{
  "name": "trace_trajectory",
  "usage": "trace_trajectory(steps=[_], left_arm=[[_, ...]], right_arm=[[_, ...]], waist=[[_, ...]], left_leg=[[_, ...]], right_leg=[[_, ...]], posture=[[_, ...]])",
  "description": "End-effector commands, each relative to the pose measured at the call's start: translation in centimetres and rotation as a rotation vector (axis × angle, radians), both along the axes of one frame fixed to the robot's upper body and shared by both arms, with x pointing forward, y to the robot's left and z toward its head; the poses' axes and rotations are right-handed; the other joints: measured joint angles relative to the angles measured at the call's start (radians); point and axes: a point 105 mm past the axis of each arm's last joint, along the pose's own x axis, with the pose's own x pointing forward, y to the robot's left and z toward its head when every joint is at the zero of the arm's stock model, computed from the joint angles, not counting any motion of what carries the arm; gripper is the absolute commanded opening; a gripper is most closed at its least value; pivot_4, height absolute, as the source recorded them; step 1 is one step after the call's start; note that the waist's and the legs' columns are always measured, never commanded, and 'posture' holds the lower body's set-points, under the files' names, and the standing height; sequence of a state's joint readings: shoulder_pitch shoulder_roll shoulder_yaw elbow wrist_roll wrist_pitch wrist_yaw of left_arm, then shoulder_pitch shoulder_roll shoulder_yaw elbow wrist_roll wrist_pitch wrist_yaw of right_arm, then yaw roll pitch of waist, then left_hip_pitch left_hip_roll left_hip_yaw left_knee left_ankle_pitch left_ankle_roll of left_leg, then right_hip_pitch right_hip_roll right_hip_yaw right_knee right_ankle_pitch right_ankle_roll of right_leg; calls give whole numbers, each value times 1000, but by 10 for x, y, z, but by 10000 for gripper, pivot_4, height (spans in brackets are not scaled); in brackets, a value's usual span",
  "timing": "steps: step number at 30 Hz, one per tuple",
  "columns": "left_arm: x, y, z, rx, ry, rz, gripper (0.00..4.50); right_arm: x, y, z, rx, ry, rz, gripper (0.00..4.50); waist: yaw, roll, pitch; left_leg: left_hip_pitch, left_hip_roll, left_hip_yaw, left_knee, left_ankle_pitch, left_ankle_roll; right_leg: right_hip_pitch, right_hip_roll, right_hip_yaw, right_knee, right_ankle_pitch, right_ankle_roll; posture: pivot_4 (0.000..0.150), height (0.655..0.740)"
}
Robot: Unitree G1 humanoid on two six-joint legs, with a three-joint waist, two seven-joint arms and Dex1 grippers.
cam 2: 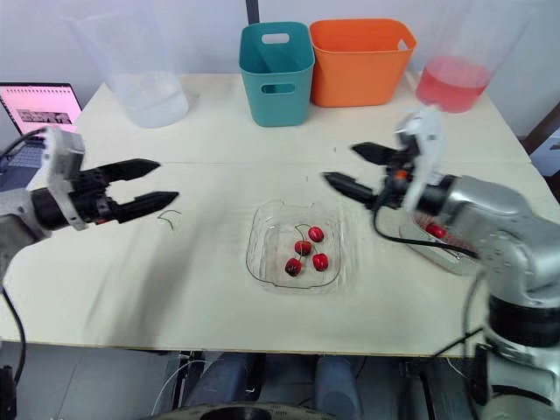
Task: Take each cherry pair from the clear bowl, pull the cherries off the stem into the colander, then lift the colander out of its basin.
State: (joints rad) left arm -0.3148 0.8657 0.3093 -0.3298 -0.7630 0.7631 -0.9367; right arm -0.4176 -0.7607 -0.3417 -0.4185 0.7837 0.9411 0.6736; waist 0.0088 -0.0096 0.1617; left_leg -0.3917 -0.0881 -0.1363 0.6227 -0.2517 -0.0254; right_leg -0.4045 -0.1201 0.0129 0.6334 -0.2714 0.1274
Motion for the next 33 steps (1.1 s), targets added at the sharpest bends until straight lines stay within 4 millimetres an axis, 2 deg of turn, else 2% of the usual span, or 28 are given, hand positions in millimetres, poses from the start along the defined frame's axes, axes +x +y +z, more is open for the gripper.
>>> trace_trajectory(steps=[1,3,7,10,13,16,19,22,27,33], left_arm=[[-8,-12,8,28,-17,-78,44558],[-6,-14,5,37,0,-95,44558],[-6,-19,-2,83,5,-139,44558],[-15,-29,-8,181,3,-213,44558],[-26,-39,-6,209,2,-288,44558],[-36,-50,-2,210,1,-343,44558],[-43,-56,-6,234,-2,-370,45000],[-48,-57,-13,275,-1,-384,45000],[-51,-64,-14,246,-14,-394,45000],[-53,-70,-16,247,-14,-407,45000]], right_arm=[[-12,-20,15,-2,-39,-40,45000],[-17,-25,14,-43,-14,-41,45000],[-19,-15,12,-167,44,-16,45000],[-20,12,14,-265,114,65,45000],[-22,39,12,-398,130,133,45000],[-23,61,2,-529,149,178,45000],[-24,70,-12,-605,195,191,35871],[-26,74,-36,-715,225,201,21239],[-17,80,-57,-777,241,161,21239],[-8,90,-73,-848,219,152,21239]], waist=[[-9,0,0],[-21,0,0],[-29,1,0],[-31,2,1],[-26,2,1],[-20,2,1],[-20,1,1],[-21,1,1],[-23,1,1],[-23,1,1]], left_leg=[[0,0,1,0,0,0],[1,2,1,0,0,0],[2,2,3,0,0,1],[1,3,3,0,0,1],[1,3,3,-1,0,1],[0,3,2,-2,0,1],[-1,2,1,-1,0,1],[-1,1,1,-1,0,1],[-1,1,2,-1,0,1],[0,1,2,-1,0,1]], right_leg=[[0,1,0,0,0,0],[0,2,0,1,0,0],[0,2,0,2,0,0],[-1,2,0,1,0,0],[-1,2,0,0,0,0],[-1,2,0,-2,0,0],[0,1,0,-3,0,0],[-1,0,0,-3,0,0],[-2,1,0,-1,0,0],[-2,1,0,-1,0,0]], posture=[[1500,7400],[1500,7400],[1500,7400],[1500,7400],[1500,7400],[1500,7400],[1500,7400],[1500,7400],[1500,7400],[1500,7400]])
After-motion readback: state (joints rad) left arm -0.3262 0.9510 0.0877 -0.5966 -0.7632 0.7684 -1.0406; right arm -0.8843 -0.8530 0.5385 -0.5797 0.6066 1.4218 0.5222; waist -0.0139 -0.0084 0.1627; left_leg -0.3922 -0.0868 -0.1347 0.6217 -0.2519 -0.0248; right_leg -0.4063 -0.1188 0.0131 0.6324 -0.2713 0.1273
